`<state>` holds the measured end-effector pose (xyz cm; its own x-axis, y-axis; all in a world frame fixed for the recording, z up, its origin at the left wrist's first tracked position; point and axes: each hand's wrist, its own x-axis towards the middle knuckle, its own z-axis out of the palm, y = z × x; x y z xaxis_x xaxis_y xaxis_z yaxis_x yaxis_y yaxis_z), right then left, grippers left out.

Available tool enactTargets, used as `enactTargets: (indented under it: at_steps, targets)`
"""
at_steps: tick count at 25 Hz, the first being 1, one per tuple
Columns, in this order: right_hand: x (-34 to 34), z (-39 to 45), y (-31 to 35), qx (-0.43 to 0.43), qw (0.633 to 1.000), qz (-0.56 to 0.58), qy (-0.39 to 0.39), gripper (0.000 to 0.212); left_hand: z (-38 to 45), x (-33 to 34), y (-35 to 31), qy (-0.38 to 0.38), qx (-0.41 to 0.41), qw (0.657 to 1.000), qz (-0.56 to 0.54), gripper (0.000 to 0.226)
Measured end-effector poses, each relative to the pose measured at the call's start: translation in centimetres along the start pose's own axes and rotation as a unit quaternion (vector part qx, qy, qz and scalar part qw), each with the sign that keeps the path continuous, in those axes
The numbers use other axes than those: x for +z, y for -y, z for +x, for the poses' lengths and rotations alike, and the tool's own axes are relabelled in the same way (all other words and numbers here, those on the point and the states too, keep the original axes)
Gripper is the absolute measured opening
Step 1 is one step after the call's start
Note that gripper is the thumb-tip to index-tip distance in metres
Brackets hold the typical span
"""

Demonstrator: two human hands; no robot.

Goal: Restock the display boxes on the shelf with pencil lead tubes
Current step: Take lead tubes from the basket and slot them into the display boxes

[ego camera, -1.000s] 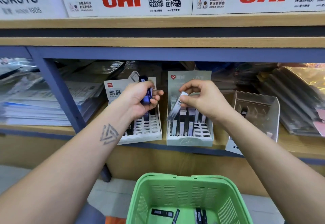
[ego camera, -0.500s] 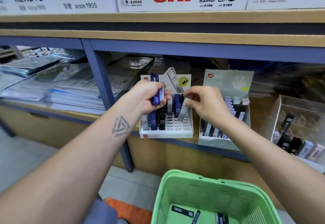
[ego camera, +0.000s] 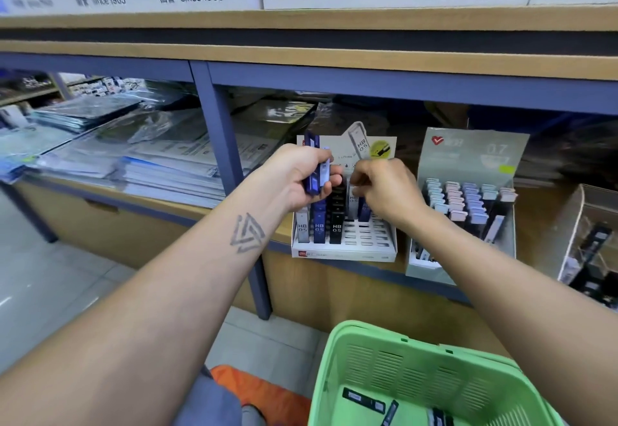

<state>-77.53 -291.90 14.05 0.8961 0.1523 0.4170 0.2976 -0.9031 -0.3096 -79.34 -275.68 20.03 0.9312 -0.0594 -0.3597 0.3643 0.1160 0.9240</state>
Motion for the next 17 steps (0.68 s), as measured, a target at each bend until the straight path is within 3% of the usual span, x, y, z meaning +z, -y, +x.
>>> enactTargets:
  at_steps: [7, 11, 17]
  targets:
    - [-0.1, 0.5, 0.2, 0.025, 0.999, 0.039, 0.012, 0.009, 0.0, 0.3, 0.0, 0.006, 0.004, 1.0, 0.0, 0.018]
    - [0.6, 0.8, -0.1, 0.019, 0.999, 0.002, 0.035, 0.006, -0.1, 0.3, -0.1, 0.005, 0.007, 1.0, -0.001, 0.017]
    - [2.1, 1.2, -0.6, -0.012, 0.994, -0.101, 0.036, 0.026, 0.0, 0.1, -0.1, 0.011, 0.004, 1.0, -0.002, 0.015]
